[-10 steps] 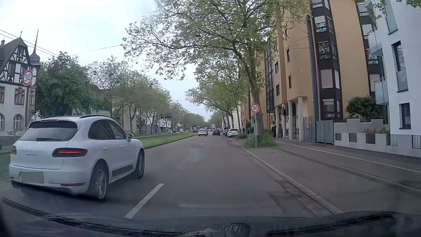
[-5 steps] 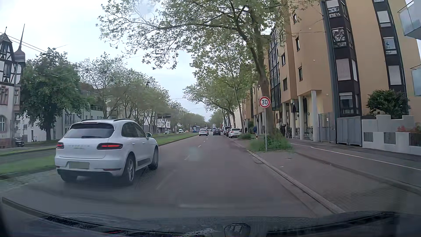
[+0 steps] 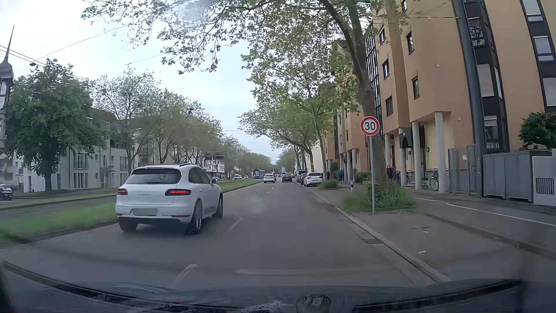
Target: Follow the waypoints while adhering to traffic rules and regulations
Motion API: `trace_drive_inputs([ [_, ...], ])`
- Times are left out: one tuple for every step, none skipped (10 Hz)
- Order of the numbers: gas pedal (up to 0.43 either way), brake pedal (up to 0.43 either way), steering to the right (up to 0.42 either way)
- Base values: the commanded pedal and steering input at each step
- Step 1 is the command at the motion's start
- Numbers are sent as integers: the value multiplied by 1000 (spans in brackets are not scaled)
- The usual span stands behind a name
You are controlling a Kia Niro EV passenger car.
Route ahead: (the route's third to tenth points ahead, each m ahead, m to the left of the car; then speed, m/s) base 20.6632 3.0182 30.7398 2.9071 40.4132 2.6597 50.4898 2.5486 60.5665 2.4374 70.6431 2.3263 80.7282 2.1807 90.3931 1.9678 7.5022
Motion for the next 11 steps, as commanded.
trace_drive_inputs([
  [79,0,-3],
  [79,0,-3],
  [87,0,-3],
  [87,0,-3],
  [87,0,-3],
  [87,0,-3],
  [87,0,-3],
  [87,0,-3],
  [87,0,-3],
  [87,0,-3],
  [87,0,-3],
])
